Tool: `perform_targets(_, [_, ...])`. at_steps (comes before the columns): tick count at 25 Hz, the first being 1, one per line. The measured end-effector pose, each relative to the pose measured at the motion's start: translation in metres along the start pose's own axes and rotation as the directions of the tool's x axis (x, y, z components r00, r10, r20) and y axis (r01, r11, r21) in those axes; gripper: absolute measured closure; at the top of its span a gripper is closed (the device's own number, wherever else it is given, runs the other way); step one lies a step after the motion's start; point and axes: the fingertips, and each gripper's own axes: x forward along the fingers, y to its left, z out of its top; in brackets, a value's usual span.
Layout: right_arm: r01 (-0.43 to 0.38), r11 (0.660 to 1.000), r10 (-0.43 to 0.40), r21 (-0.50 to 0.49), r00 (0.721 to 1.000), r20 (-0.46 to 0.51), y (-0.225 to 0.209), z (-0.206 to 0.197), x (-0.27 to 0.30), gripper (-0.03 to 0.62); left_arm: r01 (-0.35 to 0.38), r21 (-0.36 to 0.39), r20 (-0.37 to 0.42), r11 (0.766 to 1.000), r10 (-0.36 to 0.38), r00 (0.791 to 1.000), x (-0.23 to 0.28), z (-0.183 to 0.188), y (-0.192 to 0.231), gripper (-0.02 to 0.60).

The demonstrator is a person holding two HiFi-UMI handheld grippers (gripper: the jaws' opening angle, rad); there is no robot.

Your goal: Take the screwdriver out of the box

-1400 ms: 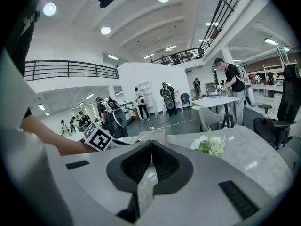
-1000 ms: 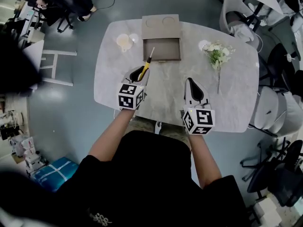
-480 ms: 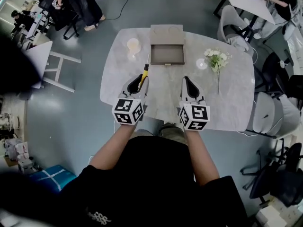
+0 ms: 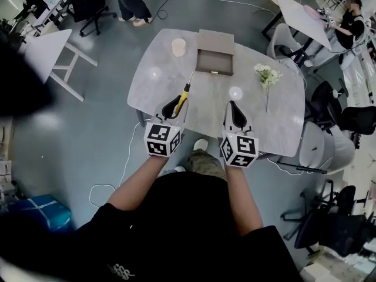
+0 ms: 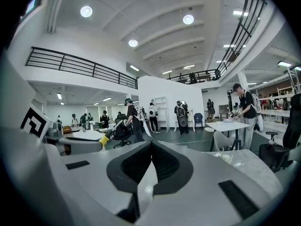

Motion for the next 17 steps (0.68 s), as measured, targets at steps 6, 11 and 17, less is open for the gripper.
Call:
perform_targets(6, [0.008, 0.999, -0.008, -0.054, 1.0, 0.001, 0.018, 0.001, -0.037, 0.582, -0.002, -0.014, 0.03, 1.0, 0.002, 1.0, -0.042, -0.007, -0.01, 0.491])
perform_targets(11, [0.014, 0.996, -0.014, -0.089, 1.0, 0.004, 0.022, 0.005, -0.046, 0.582, 0.012, -0.018, 0.049, 1.0, -0.011, 0.999, -0.056, -0.007, -0.019, 0.491])
perform_targets(17, [0.006, 0.997, -0.007, -0.074, 1.0, -0.021, 0.039, -0.006, -0.056, 0.582, 0.025, -0.023, 0.05, 0.999, -0.024, 0.998, -0.073, -0.011, -0.021, 0.491])
